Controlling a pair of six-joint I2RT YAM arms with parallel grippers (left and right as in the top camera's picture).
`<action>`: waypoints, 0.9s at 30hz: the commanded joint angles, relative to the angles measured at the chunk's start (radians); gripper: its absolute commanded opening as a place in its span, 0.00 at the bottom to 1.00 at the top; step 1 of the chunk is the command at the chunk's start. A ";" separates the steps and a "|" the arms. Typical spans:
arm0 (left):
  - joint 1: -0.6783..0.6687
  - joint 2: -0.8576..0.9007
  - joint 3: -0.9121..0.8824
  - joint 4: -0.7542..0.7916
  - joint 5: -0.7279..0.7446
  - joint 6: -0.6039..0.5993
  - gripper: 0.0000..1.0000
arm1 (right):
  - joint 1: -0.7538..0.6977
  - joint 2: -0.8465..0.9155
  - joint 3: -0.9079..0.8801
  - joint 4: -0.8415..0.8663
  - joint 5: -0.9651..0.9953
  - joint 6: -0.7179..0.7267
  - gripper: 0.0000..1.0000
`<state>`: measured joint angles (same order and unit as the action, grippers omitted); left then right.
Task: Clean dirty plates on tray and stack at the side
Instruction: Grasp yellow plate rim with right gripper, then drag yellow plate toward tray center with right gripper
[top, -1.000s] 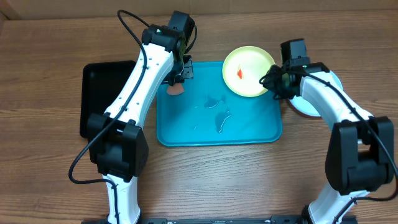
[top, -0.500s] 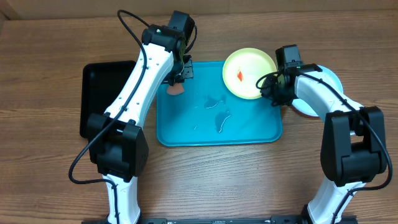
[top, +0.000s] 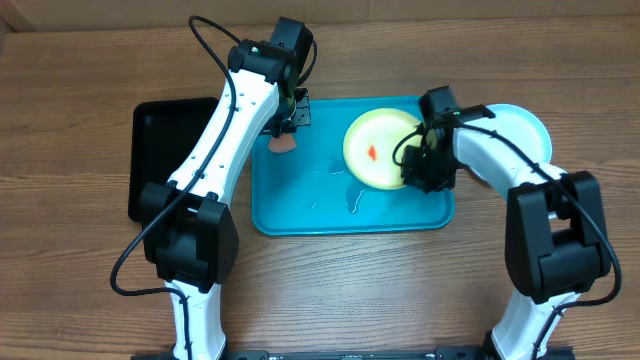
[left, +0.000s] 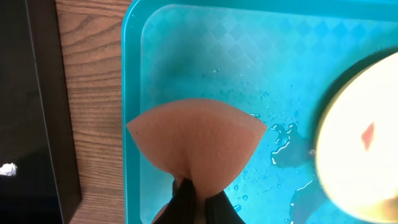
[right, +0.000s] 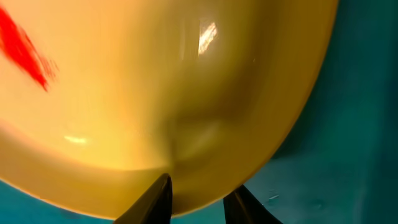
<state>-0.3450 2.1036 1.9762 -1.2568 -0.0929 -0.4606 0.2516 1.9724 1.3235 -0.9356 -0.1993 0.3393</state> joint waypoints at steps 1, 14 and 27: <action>0.004 0.002 -0.005 0.005 0.005 0.019 0.04 | 0.060 0.003 0.019 -0.016 -0.095 -0.035 0.29; 0.004 0.002 -0.005 0.006 0.005 0.019 0.04 | 0.187 0.003 0.021 -0.001 -0.101 -0.083 0.50; 0.004 0.002 -0.005 0.005 0.005 0.019 0.04 | 0.140 0.003 0.021 0.195 0.120 -0.299 0.64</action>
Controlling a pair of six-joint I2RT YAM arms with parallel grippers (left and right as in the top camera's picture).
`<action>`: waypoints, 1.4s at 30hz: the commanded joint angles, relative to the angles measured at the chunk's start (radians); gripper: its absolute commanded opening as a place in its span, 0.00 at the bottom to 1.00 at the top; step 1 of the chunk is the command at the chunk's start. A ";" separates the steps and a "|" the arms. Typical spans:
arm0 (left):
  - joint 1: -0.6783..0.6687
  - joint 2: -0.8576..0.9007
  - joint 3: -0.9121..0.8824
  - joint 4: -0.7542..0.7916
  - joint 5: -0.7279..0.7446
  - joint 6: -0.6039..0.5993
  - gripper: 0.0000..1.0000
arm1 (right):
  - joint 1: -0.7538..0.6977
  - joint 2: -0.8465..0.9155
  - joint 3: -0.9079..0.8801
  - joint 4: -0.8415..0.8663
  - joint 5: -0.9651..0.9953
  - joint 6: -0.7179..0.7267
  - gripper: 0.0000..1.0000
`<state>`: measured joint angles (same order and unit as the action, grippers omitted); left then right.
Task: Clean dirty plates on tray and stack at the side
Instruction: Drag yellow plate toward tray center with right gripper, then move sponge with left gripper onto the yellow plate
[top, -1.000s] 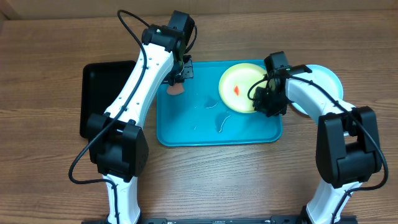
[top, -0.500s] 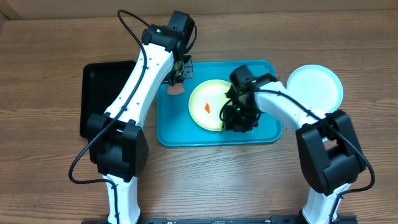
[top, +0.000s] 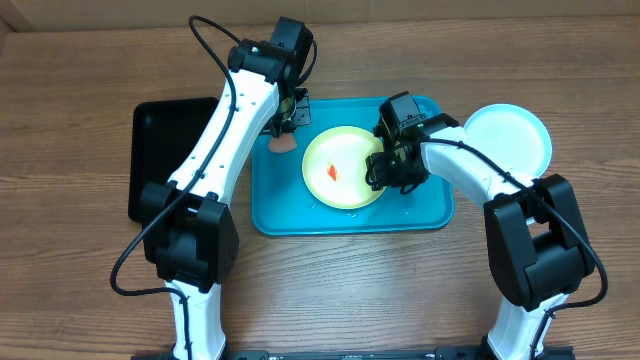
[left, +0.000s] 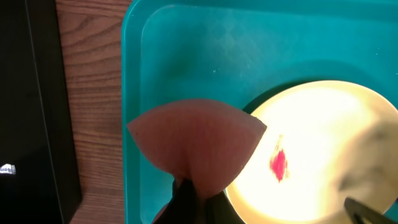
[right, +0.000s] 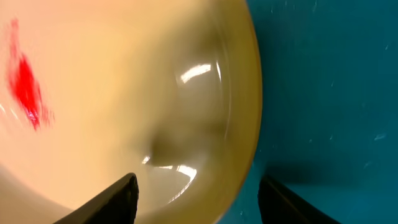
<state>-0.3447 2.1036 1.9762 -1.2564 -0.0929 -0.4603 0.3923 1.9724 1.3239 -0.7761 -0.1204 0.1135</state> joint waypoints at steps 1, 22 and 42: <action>0.004 0.002 -0.005 0.004 0.005 0.019 0.04 | -0.003 0.003 0.020 0.063 0.042 -0.073 0.64; 0.004 0.002 -0.005 0.031 0.009 0.018 0.04 | -0.062 0.068 0.020 0.151 -0.015 0.128 0.33; -0.114 0.002 -0.248 0.311 0.183 0.083 0.04 | -0.002 0.068 0.017 0.029 -0.061 0.384 0.04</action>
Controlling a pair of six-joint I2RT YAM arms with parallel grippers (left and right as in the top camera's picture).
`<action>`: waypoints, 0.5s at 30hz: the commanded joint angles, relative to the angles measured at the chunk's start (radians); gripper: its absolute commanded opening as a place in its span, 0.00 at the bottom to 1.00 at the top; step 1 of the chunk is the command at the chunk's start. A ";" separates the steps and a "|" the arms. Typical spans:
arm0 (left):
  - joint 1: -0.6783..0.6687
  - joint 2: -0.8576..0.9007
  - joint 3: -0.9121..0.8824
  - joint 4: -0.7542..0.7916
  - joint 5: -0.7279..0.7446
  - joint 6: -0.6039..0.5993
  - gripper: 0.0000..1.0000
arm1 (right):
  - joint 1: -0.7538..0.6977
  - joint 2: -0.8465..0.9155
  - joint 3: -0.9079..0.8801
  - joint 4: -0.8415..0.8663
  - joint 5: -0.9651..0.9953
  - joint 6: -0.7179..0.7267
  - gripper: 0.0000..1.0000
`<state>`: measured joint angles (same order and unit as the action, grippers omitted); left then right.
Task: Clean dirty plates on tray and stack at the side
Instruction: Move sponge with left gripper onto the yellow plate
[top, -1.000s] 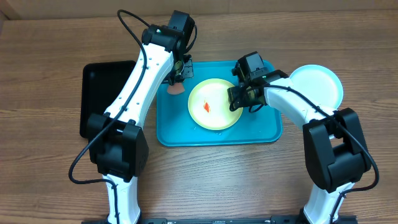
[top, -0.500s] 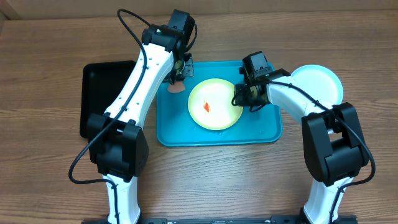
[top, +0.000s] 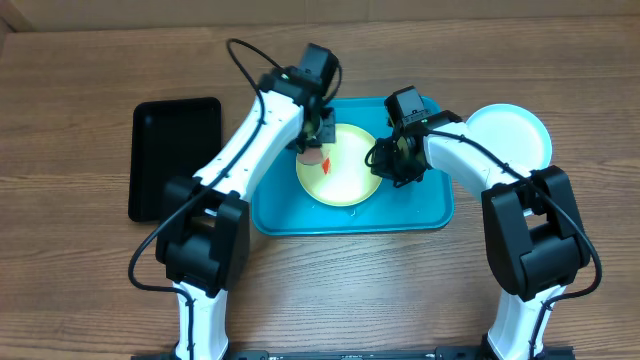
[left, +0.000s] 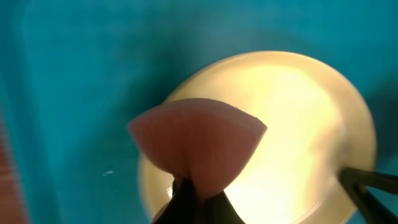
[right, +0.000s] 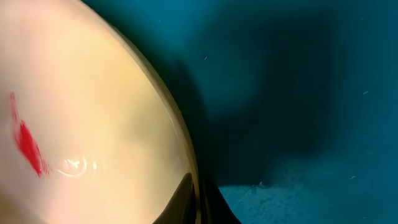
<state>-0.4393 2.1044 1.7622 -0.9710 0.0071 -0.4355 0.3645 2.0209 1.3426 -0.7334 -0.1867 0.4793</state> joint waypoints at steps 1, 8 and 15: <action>-0.026 0.001 -0.047 0.037 0.078 0.058 0.04 | 0.028 0.019 -0.003 -0.013 0.006 0.018 0.04; -0.046 0.002 -0.108 0.108 0.050 0.055 0.05 | 0.029 0.019 -0.041 0.003 0.008 0.008 0.04; -0.046 0.002 -0.113 0.106 -0.013 0.055 0.04 | 0.029 0.019 -0.090 0.042 0.009 -0.004 0.04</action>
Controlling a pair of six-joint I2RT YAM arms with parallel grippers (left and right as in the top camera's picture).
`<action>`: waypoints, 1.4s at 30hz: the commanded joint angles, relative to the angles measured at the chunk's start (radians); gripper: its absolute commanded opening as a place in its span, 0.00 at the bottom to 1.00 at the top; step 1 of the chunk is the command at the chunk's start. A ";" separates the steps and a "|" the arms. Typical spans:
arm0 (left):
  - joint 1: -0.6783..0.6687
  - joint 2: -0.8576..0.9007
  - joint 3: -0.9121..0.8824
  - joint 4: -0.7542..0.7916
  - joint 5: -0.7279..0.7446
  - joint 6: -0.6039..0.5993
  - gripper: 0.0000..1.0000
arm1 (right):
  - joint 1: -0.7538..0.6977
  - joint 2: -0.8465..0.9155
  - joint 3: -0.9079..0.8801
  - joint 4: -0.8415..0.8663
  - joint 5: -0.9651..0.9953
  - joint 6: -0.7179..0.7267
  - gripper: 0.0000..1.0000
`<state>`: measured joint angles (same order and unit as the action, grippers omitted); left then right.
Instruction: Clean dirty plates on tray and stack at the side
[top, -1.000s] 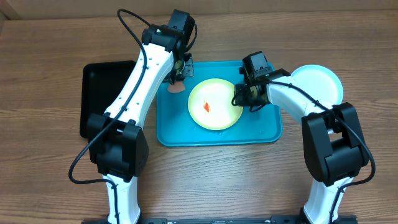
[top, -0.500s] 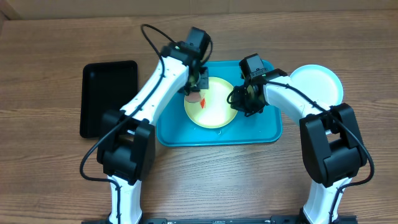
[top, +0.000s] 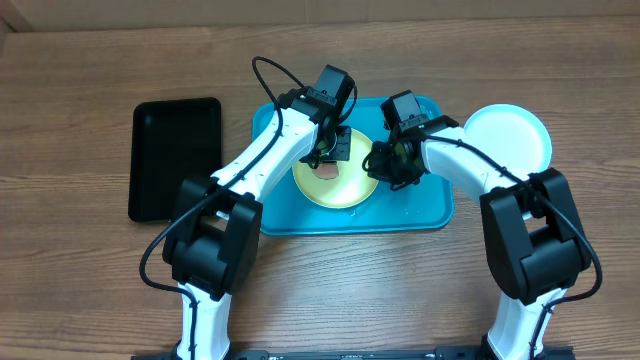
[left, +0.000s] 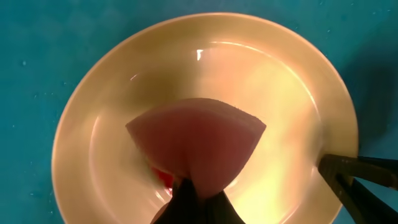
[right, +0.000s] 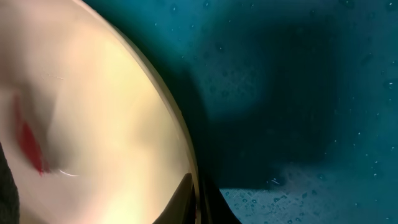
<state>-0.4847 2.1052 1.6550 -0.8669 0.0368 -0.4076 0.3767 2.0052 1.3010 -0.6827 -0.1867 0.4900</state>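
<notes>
A pale yellow plate (top: 345, 188) lies in the teal tray (top: 420, 215). A red smear (right: 28, 144) marks its inside, partly covered in the left wrist view. My left gripper (top: 326, 162) is shut on a pink sponge (left: 196, 140), which hangs over the middle of the yellow plate (left: 280, 81), close to the smear (left: 165, 178). My right gripper (right: 199, 186) is shut on the plate's right rim (right: 180, 118). A clean white plate (top: 510, 135) rests on the table right of the tray.
A black tray (top: 170, 150) lies on the wooden table at the left. Water droplets speckle the teal tray floor (right: 323, 124). The two arms meet closely over the tray's middle.
My left gripper with the sponge has moved from the plate's upper left edge to over its centre and lower, close to the red smear. The right gripper still pinches the rim.
First the sponge hung at the tray's left end while my right gripper held the yellow plate at the tray's right end. Then the plate lay further left in the tray with that gripper open beside it. Later the gripper pinched the rim, and the sponge reached the plate.
</notes>
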 joint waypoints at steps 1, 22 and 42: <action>-0.001 0.001 -0.007 0.002 -0.057 0.026 0.04 | 0.017 0.035 -0.048 -0.006 0.009 -0.015 0.04; -0.045 0.001 -0.189 0.136 -0.138 -0.072 0.04 | 0.017 0.035 -0.049 -0.001 0.005 -0.015 0.04; -0.007 0.001 -0.174 0.155 -0.264 -0.175 0.04 | 0.017 0.035 -0.049 -0.003 -0.001 -0.020 0.04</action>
<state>-0.5331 2.0979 1.4937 -0.7040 -0.1219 -0.5278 0.3763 2.0037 1.2957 -0.6727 -0.1944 0.4885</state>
